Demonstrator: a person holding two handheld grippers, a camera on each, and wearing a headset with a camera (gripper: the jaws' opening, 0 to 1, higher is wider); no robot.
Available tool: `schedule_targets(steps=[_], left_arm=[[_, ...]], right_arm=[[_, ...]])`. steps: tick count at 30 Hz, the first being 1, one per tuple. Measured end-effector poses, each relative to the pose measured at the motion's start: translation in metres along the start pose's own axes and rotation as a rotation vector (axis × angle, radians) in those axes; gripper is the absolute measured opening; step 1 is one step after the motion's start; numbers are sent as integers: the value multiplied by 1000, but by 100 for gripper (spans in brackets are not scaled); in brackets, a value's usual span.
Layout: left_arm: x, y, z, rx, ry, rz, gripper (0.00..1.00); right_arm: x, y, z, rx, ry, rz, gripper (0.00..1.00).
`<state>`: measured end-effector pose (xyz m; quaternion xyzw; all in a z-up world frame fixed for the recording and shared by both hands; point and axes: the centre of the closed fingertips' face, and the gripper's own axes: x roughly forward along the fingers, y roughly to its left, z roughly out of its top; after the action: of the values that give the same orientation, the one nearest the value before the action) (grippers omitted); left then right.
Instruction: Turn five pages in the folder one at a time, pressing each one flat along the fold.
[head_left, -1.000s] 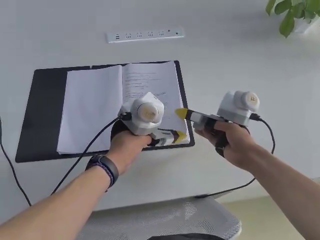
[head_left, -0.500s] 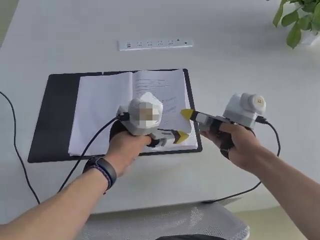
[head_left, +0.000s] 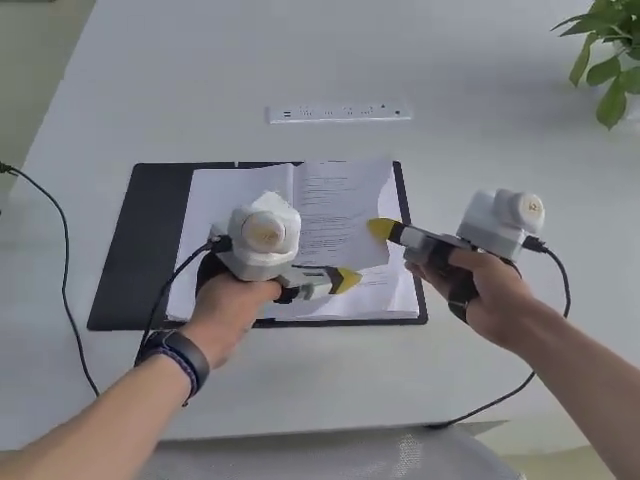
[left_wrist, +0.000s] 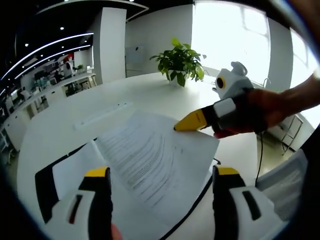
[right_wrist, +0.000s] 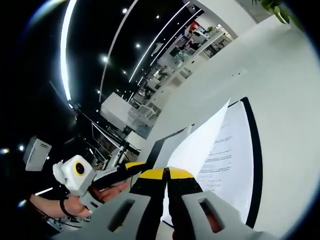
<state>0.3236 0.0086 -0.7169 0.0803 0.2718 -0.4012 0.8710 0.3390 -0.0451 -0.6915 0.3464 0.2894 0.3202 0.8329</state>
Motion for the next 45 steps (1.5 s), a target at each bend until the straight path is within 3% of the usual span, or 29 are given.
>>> schedule_targets(steps=[11,24,34,45], left_arm=[[-44,35,-18,-11,0,59,84],[-93,79,-42,-61,-7,158,85],[-119,94,-47,-77,-24,201,86],[-142,103,-66,-108,-16,247,87]], right_arm=[[31,40,3,-56,18,81,0],[69,73,-8,-75,63,163,0],[98,96,-24,-107,125,212,0],[133,109,-54,-101,210,242,0]])
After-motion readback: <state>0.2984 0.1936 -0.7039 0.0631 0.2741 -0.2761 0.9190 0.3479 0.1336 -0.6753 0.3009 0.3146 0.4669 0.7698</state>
